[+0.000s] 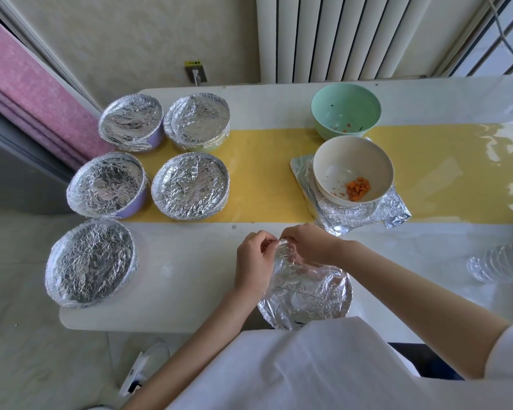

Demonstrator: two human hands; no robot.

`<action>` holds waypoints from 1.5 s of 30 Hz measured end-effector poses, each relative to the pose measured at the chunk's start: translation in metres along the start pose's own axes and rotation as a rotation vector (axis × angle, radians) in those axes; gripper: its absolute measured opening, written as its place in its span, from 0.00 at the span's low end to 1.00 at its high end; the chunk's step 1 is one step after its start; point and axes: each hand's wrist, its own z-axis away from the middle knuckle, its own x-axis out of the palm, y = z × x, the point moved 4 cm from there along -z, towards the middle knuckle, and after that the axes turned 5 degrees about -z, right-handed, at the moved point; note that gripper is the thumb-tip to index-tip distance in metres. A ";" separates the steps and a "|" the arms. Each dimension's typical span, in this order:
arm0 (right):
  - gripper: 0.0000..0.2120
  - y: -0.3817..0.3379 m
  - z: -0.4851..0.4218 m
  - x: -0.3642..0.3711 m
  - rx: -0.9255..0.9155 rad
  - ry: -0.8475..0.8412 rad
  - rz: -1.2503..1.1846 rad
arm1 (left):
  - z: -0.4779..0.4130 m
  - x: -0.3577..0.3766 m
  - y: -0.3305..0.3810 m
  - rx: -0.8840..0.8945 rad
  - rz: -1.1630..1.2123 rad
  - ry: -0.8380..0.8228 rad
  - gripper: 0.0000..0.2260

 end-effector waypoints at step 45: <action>0.13 0.006 0.022 -0.012 -0.066 0.061 -0.157 | 0.002 0.009 0.017 0.079 -0.129 -0.096 0.06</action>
